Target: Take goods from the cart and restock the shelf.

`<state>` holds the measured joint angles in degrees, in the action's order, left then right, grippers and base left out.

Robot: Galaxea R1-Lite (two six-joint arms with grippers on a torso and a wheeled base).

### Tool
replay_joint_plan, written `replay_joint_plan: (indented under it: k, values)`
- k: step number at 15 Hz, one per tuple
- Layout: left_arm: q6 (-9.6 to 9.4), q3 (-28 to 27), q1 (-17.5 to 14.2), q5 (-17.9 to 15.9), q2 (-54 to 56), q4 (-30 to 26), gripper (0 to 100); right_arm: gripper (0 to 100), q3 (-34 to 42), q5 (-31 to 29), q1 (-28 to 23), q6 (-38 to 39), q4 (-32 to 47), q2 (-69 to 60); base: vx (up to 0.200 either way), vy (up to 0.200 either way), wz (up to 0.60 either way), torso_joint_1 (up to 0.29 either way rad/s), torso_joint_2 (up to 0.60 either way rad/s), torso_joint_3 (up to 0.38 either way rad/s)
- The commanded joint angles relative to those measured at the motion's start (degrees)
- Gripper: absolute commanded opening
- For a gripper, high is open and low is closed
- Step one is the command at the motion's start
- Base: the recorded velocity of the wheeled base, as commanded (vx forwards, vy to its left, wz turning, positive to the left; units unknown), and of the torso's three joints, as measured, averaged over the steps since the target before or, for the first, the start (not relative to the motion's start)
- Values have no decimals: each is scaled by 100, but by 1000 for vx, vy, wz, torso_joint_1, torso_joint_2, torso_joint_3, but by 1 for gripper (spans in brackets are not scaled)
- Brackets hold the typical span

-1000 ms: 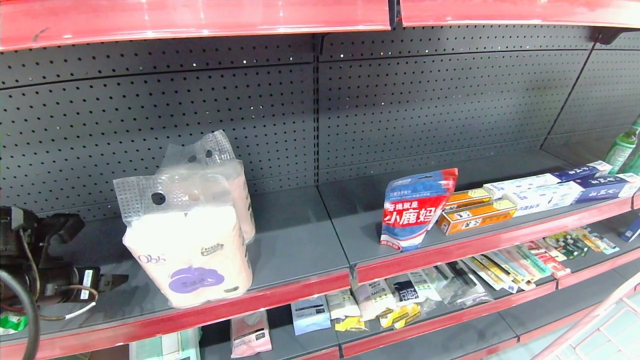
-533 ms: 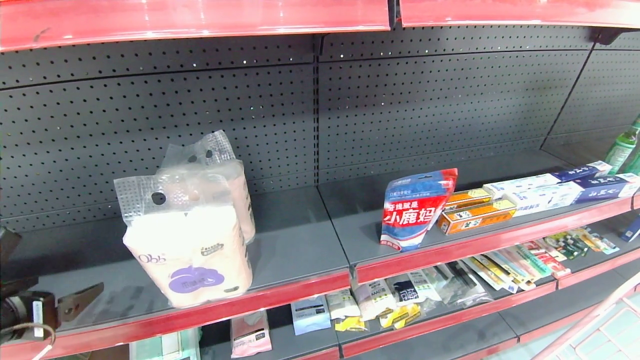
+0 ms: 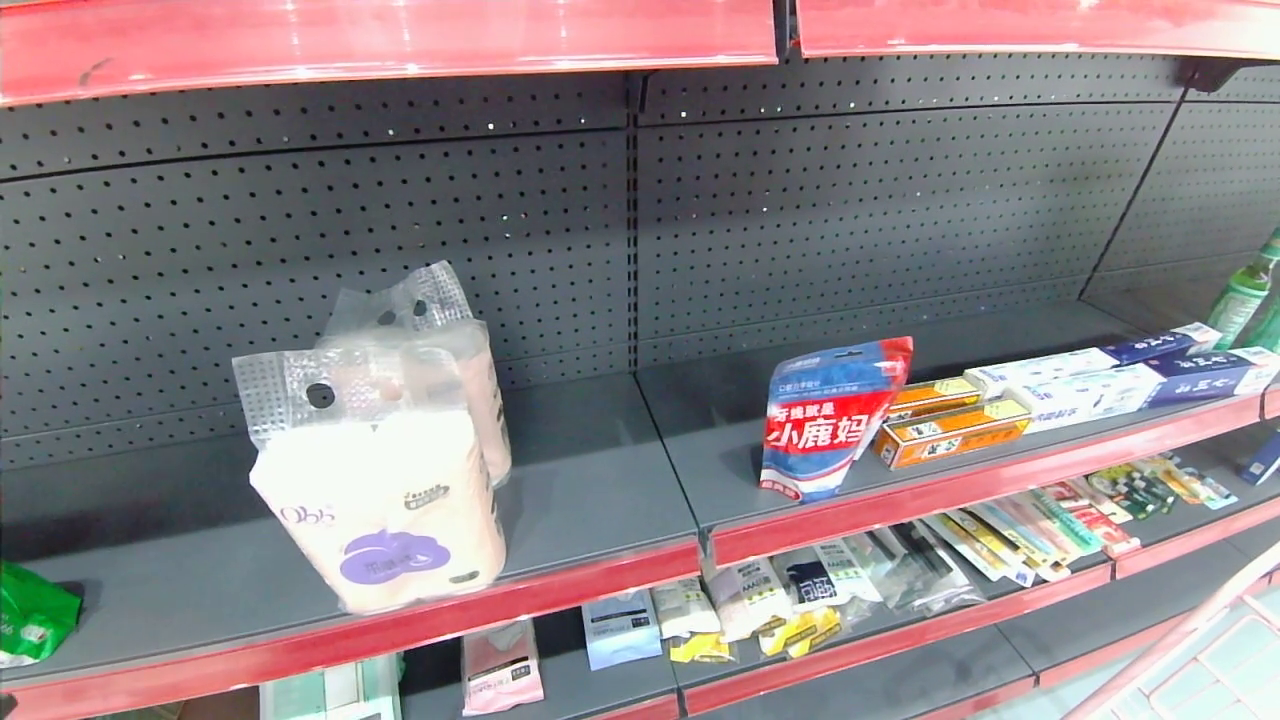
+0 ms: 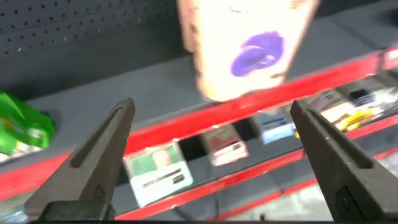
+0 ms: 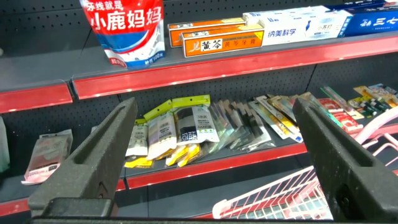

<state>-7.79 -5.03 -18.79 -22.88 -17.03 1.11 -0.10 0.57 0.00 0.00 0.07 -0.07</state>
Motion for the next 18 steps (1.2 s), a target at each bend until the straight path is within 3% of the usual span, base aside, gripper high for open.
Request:
replay_joint_plan:
  k: [1,2,3,4,5,6,7,8,10,11,12,13,15,16,17,18]
  values:
    - [401,152,103,65,1685,-586,100,100,1,4,0,0,1,7,0,0,0,0,0,0]
    - [533,161,33,407,1703,-586,100,100,1,4,0,0,1,7,0,0,0,0,0,0]
    - [550,169,-29,680,1703,-568,100,100,1,4,0,0,1,7,0,0,0,0,0,0]
    - [577,178,-231,1787,1703,-524,100,100,1,4,0,0,1,7,0,0,0,0,0,0]
    - [586,187,-231,2130,1703,-498,100,100,1,4,0,0,1,7,0,0,0,0,0,0]
    - [542,249,-231,2183,1703,-410,100,100,1,4,0,0,1,7,0,0,0,0,0,0]
    - [498,275,-231,1963,1703,-331,100,100,1,4,0,-9,1,7,0,0,0,0,0,0]
    - [480,319,-117,1427,1703,-252,100,100,1,13,0,-35,1,7,0,0,0,0,0,0]
    - [454,389,42,1093,1703,-76,100,100,1,13,0,-26,1,7,0,0,0,0,0,0]
    - [489,389,42,1093,1703,-67,100,100,1,13,0,-26,1,7,0,0,0,0,0,0]
    - [647,389,59,1093,1703,-67,100,100,1,13,0,-35,1,7,0,0,0,0,0,0]
    - [647,389,68,1005,1703,-67,100,100,1,13,0,-35,1,7,0,0,0,0,0,0]
    - [682,389,94,574,1659,-67,100,100,1,13,0,-18,1,7,0,0,0,0,0,0]
    - [674,389,86,-76,1703,-67,100,100,1,13,0,-9,1,7,0,0,0,0,0,0]
    - [656,372,86,-305,1668,-85,100,100,1,13,0,-9,1,7,0,0,0,0,0,0]
    - [656,372,103,-305,1492,-93,100,100,1,13,0,-26,1,7,0,0,0,0,0,0]
